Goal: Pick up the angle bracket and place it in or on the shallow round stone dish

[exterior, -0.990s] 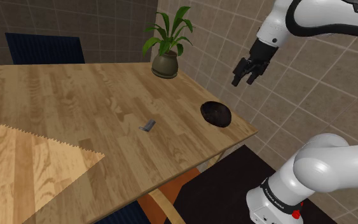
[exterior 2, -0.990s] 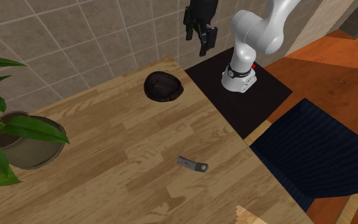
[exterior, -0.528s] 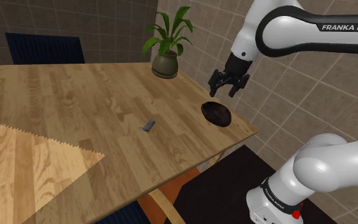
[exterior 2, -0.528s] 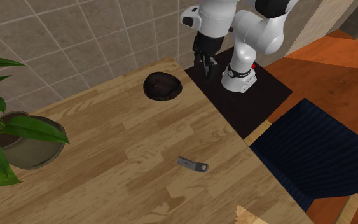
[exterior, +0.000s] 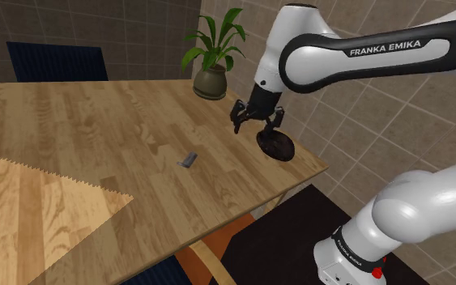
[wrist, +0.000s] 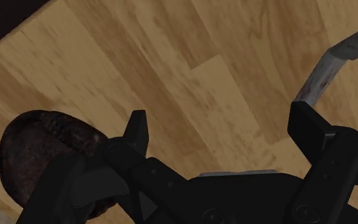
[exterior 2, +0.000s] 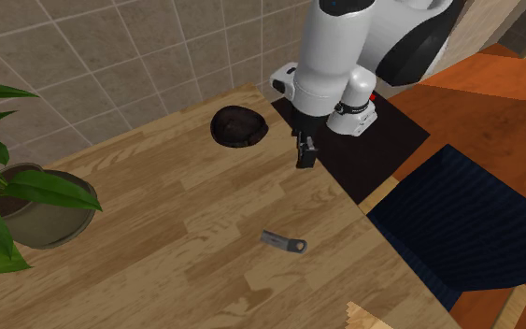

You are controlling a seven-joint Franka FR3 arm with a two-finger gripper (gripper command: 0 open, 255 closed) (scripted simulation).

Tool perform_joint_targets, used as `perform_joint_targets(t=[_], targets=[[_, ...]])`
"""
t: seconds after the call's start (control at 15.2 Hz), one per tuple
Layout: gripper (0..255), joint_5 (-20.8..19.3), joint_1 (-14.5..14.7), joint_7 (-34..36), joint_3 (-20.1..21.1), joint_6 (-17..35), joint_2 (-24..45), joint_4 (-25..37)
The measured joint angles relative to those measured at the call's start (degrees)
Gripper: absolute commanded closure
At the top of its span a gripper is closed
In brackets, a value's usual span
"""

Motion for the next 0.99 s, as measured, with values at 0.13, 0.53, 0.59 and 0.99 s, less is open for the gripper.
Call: perform_joint_targets(t=[0.13,0.53,0.59,0.99], targets=[[0,-0.52,-0.88,5.3,2.63,3.1,4.55,1.14],[0,-6.47,-3.32,23.05,9.03,8.7,19.64,8.93],[0,-7.84,-3.48,25.89,9.5,9.47,21.99,10.05],[0,-17.81,-0.91,43.86,9.38,11.26,38.23,21.09]])
